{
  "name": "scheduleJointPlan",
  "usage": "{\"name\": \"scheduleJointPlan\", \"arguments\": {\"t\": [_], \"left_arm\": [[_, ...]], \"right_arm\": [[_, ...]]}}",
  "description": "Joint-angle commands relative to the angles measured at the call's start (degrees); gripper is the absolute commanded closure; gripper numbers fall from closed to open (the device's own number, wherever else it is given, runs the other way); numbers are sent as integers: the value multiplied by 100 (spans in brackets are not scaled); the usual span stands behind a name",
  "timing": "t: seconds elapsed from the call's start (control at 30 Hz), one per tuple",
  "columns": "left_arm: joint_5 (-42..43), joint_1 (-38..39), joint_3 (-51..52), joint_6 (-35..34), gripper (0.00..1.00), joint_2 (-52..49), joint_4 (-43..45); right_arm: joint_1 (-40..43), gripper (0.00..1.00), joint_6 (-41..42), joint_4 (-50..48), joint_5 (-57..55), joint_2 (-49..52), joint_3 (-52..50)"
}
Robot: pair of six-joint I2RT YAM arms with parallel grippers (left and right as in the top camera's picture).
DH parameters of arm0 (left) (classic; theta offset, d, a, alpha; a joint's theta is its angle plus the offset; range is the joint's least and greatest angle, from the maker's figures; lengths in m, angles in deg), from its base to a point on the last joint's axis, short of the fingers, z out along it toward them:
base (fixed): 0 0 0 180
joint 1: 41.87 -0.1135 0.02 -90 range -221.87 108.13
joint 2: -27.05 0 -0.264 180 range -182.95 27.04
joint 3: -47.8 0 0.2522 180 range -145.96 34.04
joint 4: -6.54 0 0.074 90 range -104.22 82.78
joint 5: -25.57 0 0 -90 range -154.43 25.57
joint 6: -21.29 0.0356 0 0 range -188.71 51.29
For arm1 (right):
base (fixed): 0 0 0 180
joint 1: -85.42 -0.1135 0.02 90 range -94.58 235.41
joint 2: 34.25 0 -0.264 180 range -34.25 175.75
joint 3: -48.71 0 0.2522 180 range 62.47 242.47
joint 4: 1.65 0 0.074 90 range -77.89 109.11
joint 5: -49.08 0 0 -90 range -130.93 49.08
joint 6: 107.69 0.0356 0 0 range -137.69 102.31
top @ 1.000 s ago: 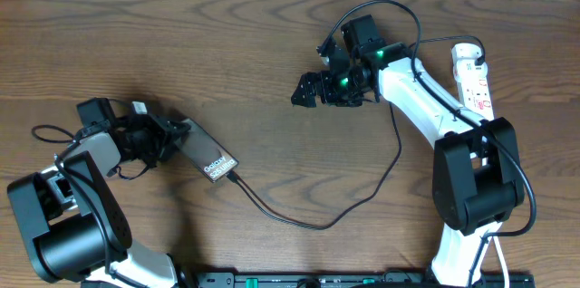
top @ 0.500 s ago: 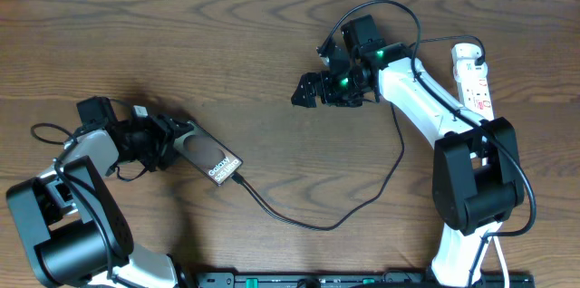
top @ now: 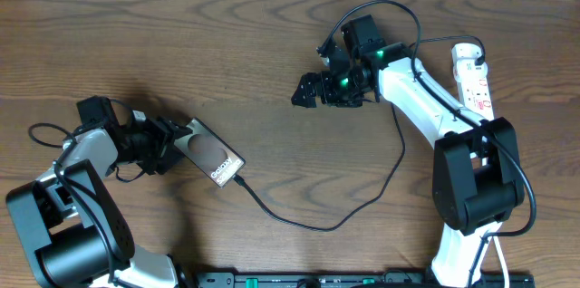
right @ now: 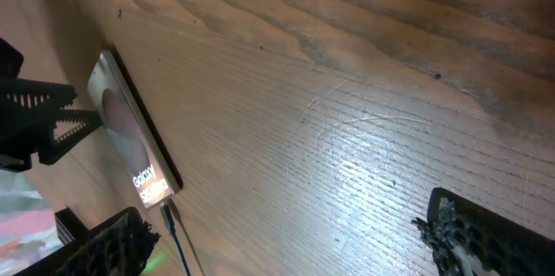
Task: Plug charger to phone and switch on socket
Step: 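Lay the phone flat on the table with the left gripper, then move the right gripper over the white power strip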
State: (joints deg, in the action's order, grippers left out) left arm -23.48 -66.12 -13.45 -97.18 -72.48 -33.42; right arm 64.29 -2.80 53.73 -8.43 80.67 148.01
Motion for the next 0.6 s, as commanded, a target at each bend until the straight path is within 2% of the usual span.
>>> {"name": "scheduleJointPlan", "arguments": {"t": [0.0, 0.27, 0.43, 0.57], "left_arm": [[-1814, -22, 468, 31, 32, -529, -251], [-1744, -22, 356, 52, 31, -219, -402], [-1521, -20, 133, 243, 30, 920, -527], [-960, -15, 101, 448, 25, 2046, -525]], "right_arm": [[-35, 1, -20, 31, -4, -22, 131], [-28, 1, -15, 57, -2, -22, 133], [-17, 1, -13, 264, -7, -59, 260], [-17, 1, -9, 682, -345, -212, 592]]}}
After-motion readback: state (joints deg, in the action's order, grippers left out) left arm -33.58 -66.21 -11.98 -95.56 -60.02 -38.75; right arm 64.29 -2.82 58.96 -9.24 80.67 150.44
